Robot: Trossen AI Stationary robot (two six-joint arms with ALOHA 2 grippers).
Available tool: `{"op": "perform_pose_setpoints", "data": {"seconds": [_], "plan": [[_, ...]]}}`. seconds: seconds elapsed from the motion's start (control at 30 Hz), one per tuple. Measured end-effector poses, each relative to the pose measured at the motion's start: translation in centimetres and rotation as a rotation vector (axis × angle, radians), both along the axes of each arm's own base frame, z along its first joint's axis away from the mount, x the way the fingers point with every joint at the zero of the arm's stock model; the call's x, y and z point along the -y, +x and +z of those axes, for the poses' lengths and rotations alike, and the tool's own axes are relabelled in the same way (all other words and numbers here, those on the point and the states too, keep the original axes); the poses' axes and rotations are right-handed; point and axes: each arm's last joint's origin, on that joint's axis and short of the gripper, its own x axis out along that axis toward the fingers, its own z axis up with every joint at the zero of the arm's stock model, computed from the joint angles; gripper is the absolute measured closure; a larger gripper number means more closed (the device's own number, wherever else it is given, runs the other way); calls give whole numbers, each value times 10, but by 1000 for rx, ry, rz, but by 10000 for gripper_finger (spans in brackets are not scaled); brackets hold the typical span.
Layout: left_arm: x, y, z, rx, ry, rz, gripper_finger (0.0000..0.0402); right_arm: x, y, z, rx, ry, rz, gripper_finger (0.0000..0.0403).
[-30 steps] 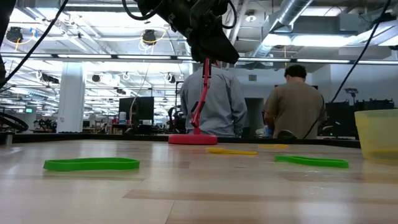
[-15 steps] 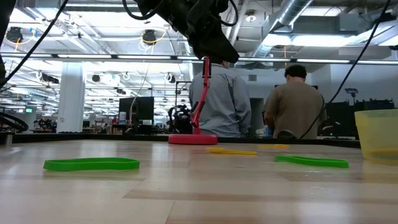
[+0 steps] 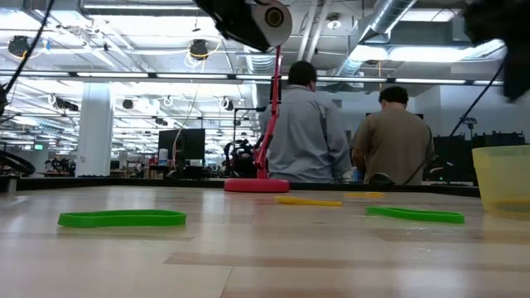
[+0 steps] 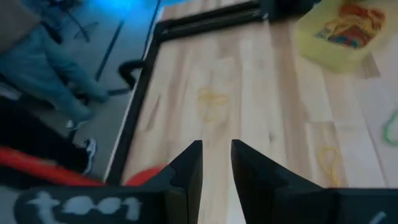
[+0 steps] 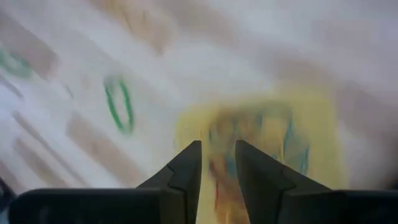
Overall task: Pick and place rubber bands into bin
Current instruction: Put the yellow rubber band into the container
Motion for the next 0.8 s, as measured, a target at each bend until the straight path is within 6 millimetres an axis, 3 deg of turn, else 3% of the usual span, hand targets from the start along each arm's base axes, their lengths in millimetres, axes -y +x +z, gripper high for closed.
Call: {"op": "perform_pose_setpoints", "data": {"seconds": [0.2, 0.37, 0.6, 0.8], "plan": [[-17, -38, 27, 28, 3, 81, 326, 41, 2, 21, 152, -412, 15, 310], [-30, -56, 29, -33, -13, 141, 326, 61, 5, 25, 126, -607, -38, 310], [-42, -65, 16, -152, -50, 202, 326, 86, 19, 20, -25, -775, -93, 310], [-45, -61, 15, -89, -91, 144, 326, 116, 44, 12, -111, -763, -110, 310]]}}
